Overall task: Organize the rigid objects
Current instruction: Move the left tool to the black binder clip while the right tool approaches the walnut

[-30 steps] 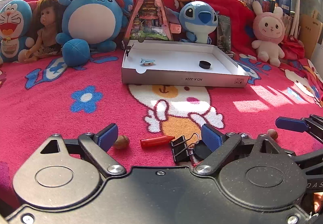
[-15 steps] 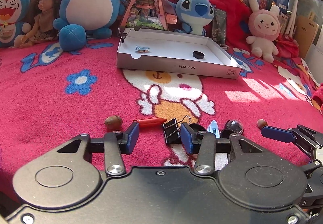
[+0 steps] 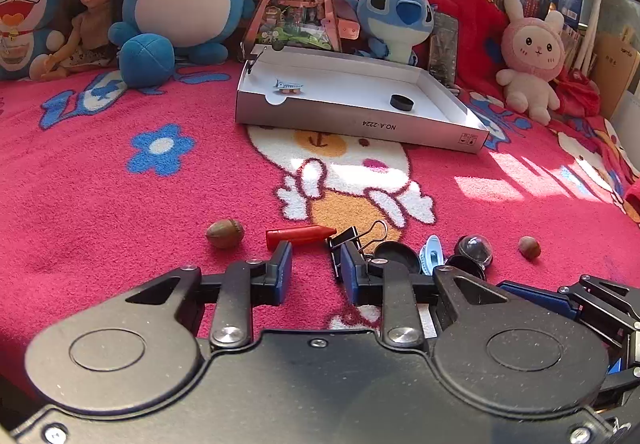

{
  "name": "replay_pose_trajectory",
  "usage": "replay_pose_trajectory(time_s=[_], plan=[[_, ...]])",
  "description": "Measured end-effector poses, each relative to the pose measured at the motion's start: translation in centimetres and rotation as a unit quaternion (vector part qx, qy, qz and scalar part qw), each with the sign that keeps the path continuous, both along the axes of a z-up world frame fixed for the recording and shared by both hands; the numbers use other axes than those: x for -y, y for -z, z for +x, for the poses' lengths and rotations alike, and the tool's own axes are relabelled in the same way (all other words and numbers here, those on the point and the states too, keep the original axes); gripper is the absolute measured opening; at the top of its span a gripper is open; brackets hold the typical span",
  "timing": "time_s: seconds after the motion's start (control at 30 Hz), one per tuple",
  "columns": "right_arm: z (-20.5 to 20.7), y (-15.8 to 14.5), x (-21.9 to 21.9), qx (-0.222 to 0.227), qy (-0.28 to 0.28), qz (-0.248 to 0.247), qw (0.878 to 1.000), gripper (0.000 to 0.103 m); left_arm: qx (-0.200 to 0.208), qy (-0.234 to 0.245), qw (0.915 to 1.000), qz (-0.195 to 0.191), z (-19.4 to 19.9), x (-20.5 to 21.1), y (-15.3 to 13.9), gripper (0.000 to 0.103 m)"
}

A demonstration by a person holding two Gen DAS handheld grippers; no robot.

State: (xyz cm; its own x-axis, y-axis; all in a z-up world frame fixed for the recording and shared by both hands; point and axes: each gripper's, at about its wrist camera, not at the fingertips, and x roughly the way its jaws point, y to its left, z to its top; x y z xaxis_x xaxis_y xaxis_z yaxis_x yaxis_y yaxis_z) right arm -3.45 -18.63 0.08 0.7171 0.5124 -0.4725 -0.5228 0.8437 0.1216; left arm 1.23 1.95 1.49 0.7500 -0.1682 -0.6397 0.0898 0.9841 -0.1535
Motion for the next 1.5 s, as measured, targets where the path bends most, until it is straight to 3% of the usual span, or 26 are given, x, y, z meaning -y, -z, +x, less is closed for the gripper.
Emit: replay_pose_trajectory(time_s=[0.4,1.2,1.5], plan=[[0.7,0.6,-0.1,-0.022,0.011,0.001,1.0,0.061,-0.004,-0.008,1.0,0.002,0.2,-0.5,0.4,0.025],[2.0,0.8,-0.6,-0.014,0.067,-0.034,0.997,0.055,-0.002,0.007,1.0,0.005,-0.1,-0.1,0.2,0.024],[2.7,0.8,-0.6,-0.014,0.088,-0.041,0.995,0.055,0.0,0.013,0.9998,-0.018,-0.1,0.0,-0.5,0.023]])
